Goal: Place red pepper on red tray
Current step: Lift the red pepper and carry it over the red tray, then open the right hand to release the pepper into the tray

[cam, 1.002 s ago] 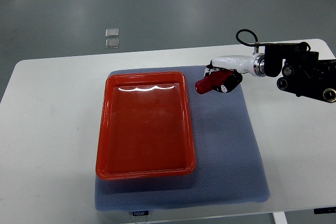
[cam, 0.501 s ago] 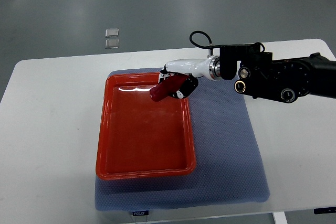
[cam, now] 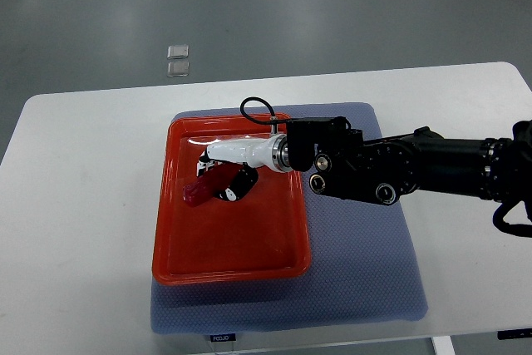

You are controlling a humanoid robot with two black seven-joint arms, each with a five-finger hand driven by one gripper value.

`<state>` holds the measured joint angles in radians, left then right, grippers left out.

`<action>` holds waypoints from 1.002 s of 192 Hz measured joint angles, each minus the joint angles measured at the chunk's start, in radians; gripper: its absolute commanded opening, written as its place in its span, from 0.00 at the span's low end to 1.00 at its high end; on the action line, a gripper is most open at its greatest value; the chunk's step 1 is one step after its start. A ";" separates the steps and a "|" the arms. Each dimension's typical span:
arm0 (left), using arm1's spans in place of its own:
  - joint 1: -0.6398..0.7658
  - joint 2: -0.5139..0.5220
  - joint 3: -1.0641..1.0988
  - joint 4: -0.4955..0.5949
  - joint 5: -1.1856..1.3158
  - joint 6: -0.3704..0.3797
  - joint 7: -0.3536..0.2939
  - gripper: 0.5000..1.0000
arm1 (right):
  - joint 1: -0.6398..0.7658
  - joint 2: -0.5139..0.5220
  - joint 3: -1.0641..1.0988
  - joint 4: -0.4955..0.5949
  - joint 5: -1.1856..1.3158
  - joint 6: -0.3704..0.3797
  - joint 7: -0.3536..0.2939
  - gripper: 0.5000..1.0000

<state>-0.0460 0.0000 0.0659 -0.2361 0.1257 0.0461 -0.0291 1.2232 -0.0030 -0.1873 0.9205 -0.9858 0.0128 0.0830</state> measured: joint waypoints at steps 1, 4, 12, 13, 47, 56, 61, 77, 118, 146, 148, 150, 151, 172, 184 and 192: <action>0.000 0.000 0.000 0.000 0.000 0.000 0.000 1.00 | -0.001 0.000 0.000 -0.001 0.000 0.000 0.000 0.00; 0.000 0.000 0.000 0.000 0.000 0.000 0.000 1.00 | -0.005 0.001 0.000 -0.005 -0.001 -0.001 0.000 0.00; 0.000 0.000 0.000 0.000 0.000 0.000 0.000 1.00 | -0.014 0.002 -0.001 -0.014 -0.002 -0.003 0.000 0.02; 0.000 0.000 0.000 0.000 0.000 0.000 0.000 1.00 | -0.015 0.002 -0.001 -0.015 -0.003 -0.004 0.000 0.03; 0.000 0.000 0.000 0.000 0.000 0.000 0.000 1.00 | -0.036 0.003 -0.001 -0.034 -0.006 -0.010 0.000 0.27; 0.000 0.000 0.000 0.000 0.000 0.000 0.000 1.00 | -0.040 0.003 -0.001 -0.035 -0.006 -0.010 0.000 0.30; 0.000 0.000 0.000 0.000 0.000 0.000 0.000 1.00 | -0.042 0.003 -0.001 -0.035 -0.007 -0.010 0.001 0.34; 0.000 0.000 0.000 0.000 0.000 0.000 0.000 1.00 | -0.045 0.003 -0.001 -0.035 -0.007 -0.010 0.001 0.44; 0.000 0.000 0.000 0.001 0.000 0.000 0.000 1.00 | -0.046 0.003 0.001 -0.035 -0.003 -0.007 0.002 0.59; 0.000 0.000 0.000 0.002 0.000 0.000 0.000 1.00 | -0.038 0.003 0.011 -0.035 0.001 -0.004 0.002 0.63; 0.000 0.000 0.000 0.002 0.000 0.000 0.000 1.00 | -0.037 0.003 0.013 -0.035 0.001 -0.004 0.002 0.63; 0.000 0.000 0.000 0.002 0.000 0.000 0.000 1.00 | -0.037 0.003 0.014 -0.035 0.002 -0.004 0.002 0.63; 0.000 0.000 0.000 0.002 0.000 0.000 0.000 1.00 | -0.036 0.003 0.014 -0.035 0.002 -0.004 0.002 0.63; 0.000 0.000 0.000 0.003 0.000 0.000 0.000 1.00 | -0.034 0.003 0.053 -0.035 0.004 -0.004 0.003 0.63; 0.000 0.000 0.000 0.003 0.000 0.000 0.000 1.00 | -0.035 -0.008 0.099 -0.035 0.009 -0.004 0.004 0.63; 0.000 0.000 0.000 0.003 0.000 0.000 0.000 1.00 | -0.042 -0.024 0.142 -0.035 0.014 -0.005 0.006 0.63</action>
<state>-0.0460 0.0000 0.0660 -0.2331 0.1257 0.0461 -0.0291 1.1813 -0.0269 -0.0453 0.8850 -0.9719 0.0077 0.0890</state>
